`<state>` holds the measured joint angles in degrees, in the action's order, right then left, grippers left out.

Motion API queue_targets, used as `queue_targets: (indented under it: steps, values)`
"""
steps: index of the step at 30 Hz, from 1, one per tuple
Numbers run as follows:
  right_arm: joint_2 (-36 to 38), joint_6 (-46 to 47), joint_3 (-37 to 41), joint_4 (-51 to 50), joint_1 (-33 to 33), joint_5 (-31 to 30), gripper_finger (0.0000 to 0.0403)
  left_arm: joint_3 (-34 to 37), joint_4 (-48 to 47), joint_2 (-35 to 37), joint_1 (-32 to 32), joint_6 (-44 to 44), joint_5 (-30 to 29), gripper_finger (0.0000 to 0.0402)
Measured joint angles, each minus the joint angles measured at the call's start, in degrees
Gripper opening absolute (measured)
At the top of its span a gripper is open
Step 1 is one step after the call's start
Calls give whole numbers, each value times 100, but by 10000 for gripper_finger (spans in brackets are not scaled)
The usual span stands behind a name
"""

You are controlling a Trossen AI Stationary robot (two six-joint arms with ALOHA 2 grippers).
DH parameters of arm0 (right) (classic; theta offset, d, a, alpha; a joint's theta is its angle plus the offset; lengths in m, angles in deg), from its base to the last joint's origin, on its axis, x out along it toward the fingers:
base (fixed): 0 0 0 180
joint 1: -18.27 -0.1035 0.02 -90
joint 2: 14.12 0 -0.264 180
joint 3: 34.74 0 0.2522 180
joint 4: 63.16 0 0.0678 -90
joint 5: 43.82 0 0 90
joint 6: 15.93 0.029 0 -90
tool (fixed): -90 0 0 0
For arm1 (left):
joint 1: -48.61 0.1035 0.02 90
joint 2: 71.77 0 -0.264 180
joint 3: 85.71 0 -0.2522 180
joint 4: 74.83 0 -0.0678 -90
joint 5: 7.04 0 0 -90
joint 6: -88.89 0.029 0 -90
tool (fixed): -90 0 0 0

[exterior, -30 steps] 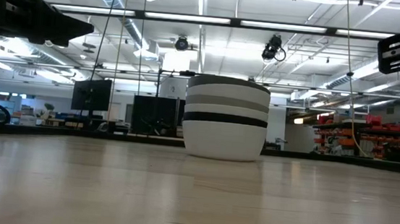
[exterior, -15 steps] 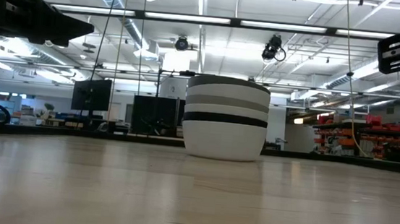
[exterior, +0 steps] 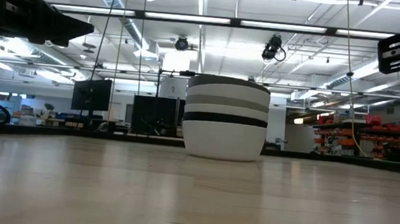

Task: Nest bowls inside each other
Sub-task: Return to Home Position

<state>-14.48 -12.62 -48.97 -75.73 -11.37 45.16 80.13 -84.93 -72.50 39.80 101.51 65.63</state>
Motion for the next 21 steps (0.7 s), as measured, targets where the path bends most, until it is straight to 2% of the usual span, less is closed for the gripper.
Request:
queue_targets:
  steps: [21]
  values:
    - [0, 0, 0, 2, 0, 0, 8, 0, 0, -1, 0, 0, 1, 31]
